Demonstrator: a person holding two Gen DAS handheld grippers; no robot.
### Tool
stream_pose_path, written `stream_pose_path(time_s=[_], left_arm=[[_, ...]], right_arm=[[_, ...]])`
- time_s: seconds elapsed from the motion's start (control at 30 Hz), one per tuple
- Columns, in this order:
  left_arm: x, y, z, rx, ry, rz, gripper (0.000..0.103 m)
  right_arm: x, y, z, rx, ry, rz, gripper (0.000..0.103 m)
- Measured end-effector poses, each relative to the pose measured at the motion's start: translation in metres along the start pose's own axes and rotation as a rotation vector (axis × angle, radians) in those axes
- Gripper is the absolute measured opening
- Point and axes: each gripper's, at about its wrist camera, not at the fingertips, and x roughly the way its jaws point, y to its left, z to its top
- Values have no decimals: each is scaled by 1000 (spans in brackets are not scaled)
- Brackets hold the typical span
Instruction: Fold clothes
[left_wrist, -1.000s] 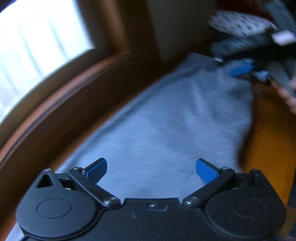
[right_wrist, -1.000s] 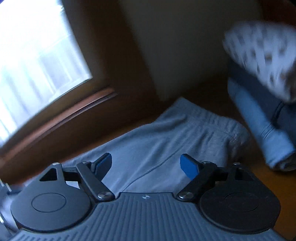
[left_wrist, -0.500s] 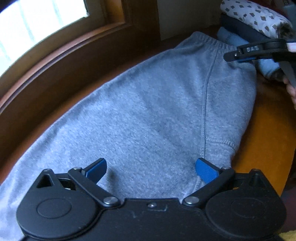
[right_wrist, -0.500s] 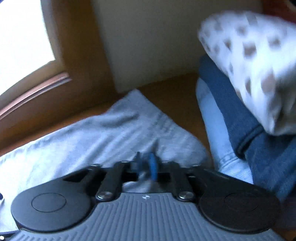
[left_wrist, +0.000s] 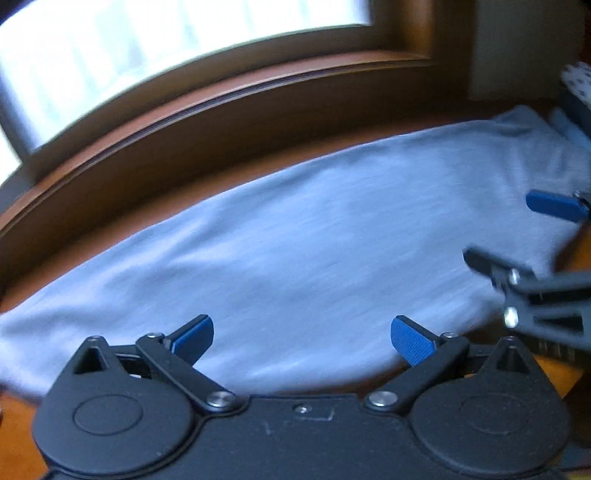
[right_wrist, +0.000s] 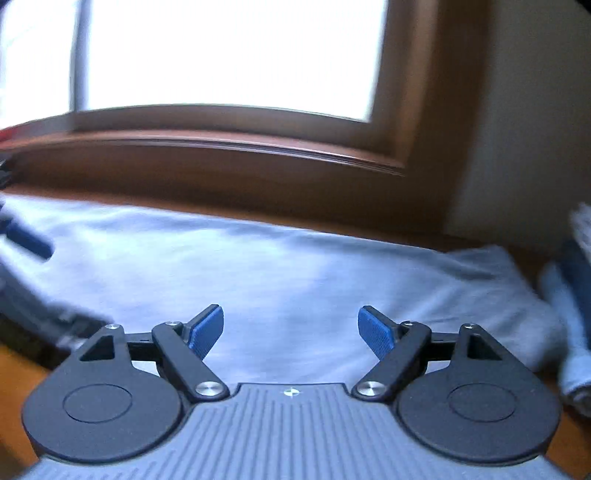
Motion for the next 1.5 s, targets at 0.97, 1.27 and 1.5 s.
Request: stream_pose_path(time_s=[0.97,1.27,1.5], left_arm=[[-28,321,-129,-228,56,108,103],[12,409,-109,-175,132,113,103],[12,450,-114,-179,157,49,103]], right_arm=[[47,321,59,-47,31,147,87],[106,384,89,108,47,187,87],[112,426,100,73,109,193,87]])
